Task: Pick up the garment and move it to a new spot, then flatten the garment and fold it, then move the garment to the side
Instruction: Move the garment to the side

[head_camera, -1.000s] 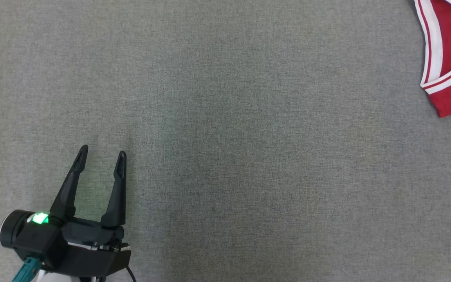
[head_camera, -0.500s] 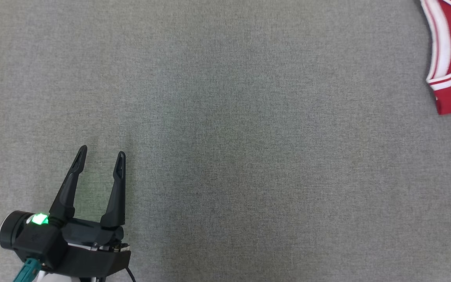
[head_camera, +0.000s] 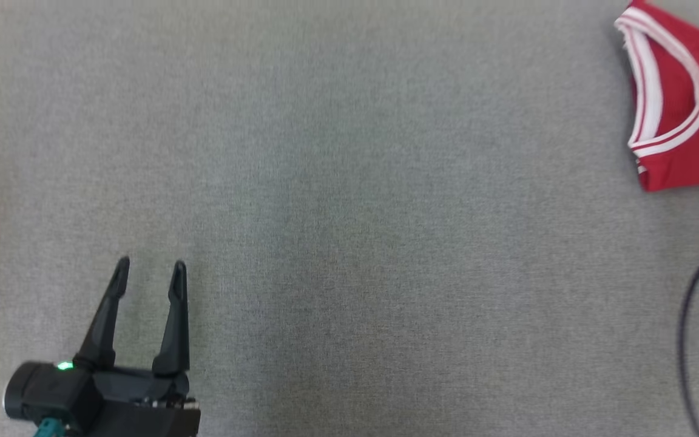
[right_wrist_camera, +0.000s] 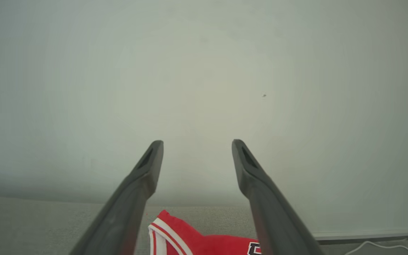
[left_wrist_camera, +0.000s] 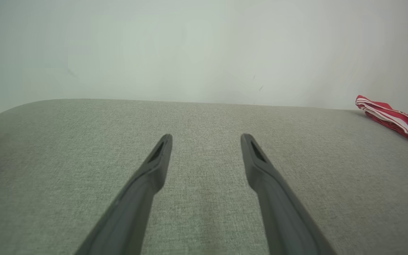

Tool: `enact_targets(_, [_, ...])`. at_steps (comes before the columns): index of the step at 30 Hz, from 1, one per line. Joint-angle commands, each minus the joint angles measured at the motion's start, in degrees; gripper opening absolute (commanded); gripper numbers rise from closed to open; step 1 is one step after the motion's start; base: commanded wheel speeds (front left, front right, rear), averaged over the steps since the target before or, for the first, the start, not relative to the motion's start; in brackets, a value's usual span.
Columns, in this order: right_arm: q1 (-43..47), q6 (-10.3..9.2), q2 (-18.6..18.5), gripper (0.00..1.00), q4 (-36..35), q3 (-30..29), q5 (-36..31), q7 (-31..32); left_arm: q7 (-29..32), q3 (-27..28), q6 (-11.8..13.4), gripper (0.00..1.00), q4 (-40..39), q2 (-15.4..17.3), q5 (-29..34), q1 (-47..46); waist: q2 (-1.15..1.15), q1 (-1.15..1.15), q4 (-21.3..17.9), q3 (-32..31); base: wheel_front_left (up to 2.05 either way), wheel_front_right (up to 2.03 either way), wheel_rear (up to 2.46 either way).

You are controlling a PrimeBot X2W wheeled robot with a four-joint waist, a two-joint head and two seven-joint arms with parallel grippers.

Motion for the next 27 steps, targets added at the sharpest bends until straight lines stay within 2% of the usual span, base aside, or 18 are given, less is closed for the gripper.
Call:
enact_targets(1, [1.48,-0.07,0.25,1.00,-0.86,-0.29,0.29,-0.26,-0.05,0.18,0.11,1.00,0.30,0.00,-0.28,0.86,0.00,0.00,-1.08,-2.40,0.00,0.00,0.00])
enact_targets(12, [21.39,-0.07,8.61,1.00,-18.19,-9.27,-5.51,-0.30,-0.04,0.81,1.24,1.00,1.16,-0.54,-0.91,3.27,0.00,0.00,-1.19,-9.63,0.00,0.00,0.00])
enact_targets(17, [31.43,-0.06,13.38,1.00,-24.02,-14.16,-9.58,-0.31,-0.05,1.29,1.79,1.00,1.86,-0.67,-1.22,4.46,0.00,0.00,-0.66,-12.34,0.00,0.00,0.00])
enact_targets(27, [45.27,-0.06,22.37,1.00,-33.59,-19.12,-18.26,-0.31,-0.05,2.44,2.76,1.00,1.78,-0.75,-0.19,6.51,0.00,0.00,0.58,-15.66,0.00,0.00,0.00])
